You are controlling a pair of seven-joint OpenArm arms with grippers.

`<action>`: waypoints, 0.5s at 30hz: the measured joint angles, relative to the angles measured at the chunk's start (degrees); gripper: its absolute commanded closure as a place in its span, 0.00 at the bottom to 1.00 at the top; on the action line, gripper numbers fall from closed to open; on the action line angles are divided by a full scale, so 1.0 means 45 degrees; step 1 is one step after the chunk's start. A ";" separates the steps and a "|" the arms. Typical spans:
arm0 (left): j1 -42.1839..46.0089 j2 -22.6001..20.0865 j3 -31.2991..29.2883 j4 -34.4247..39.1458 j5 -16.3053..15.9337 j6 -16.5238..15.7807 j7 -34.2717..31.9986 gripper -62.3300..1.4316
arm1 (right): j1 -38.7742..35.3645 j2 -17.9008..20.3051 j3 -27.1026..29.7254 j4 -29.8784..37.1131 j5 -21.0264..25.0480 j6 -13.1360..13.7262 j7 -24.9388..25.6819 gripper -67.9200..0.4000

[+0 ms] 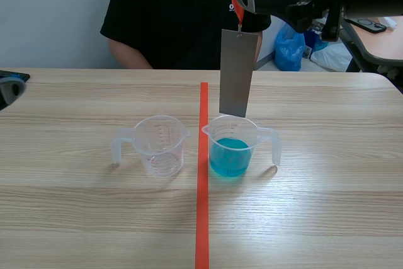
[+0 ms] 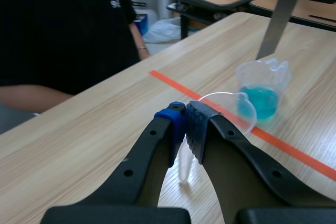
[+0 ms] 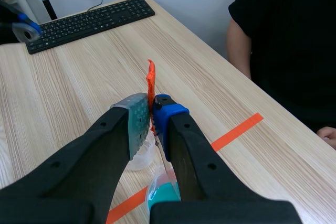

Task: Do the redox reaction experiment.
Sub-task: 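Move the plate over the blue solution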

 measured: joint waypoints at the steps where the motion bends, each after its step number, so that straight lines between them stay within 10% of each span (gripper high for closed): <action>1: -0.0432 0.0121 0.0437 0.0000 -0.0131 0.0000 0.0340 0.92 | 0.0000 0.0000 0.0000 0.0000 0.0000 0.0000 0.0000 0.97; 15: -0.4464 0.2691 0.5513 -0.0058 -0.0141 0.0083 0.2535 0.92 | 0.0000 0.0000 0.0000 0.0000 0.0044 0.0000 0.0000 0.97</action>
